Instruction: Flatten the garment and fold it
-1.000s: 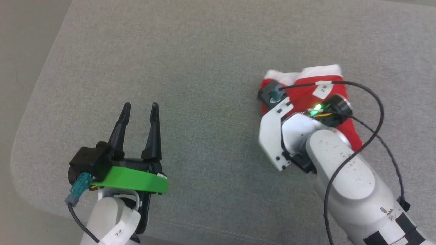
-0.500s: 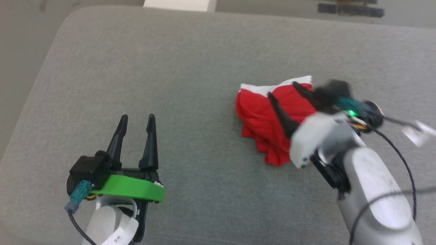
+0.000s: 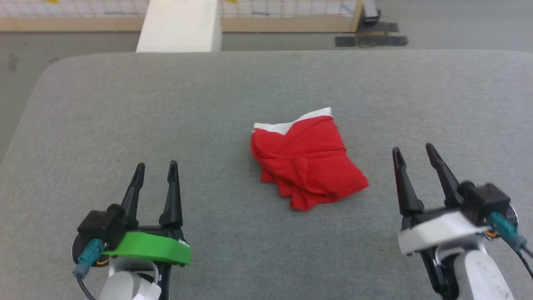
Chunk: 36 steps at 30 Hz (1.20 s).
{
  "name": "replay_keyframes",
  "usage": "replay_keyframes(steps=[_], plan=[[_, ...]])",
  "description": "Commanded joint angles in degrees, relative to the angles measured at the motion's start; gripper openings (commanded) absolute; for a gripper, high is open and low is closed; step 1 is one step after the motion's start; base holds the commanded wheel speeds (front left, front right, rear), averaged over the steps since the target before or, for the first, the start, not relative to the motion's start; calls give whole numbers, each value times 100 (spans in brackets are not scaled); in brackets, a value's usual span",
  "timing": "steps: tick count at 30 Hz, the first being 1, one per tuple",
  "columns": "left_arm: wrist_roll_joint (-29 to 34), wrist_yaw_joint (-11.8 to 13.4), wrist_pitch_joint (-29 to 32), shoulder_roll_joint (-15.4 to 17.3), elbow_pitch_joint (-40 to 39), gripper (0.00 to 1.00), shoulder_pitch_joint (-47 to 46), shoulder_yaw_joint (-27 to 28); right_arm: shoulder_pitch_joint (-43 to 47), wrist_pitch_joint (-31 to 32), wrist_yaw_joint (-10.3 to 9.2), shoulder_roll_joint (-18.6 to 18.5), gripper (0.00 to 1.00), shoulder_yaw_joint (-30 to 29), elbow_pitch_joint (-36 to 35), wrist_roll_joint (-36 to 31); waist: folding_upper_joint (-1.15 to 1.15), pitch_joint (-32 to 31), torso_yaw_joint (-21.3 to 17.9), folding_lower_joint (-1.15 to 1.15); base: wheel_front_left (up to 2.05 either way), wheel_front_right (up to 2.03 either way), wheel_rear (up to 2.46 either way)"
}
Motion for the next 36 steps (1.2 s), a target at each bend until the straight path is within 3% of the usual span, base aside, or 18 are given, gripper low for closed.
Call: replay_keyframes(steps=[1,11,31,34,36], plan=[[60,-36,-22,-9,18,100,94,21,106,-122,-8,17,100,-41,2,-91,0,-157,-178,0,0,0,0],[154,-38,-22,-9,109,100,279,141,699,-417,-8,17,100,-494,-184,-398,0,-249,-238,0,0,0,0],[186,-40,-22,-9,124,100,284,92,834,-427,-8,18,100,-430,-245,-357,0,-182,-202,0,0,0,0],[187,-40,-22,-9,106,100,277,89,724,-356,-8,18,100,-315,-83,116,0,-131,-193,0,0,0,0],[200,-40,-22,-9,84,100,253,94,516,-93,-8,18,100,-244,51,781,0,-67,-186,0,0,0,0]])
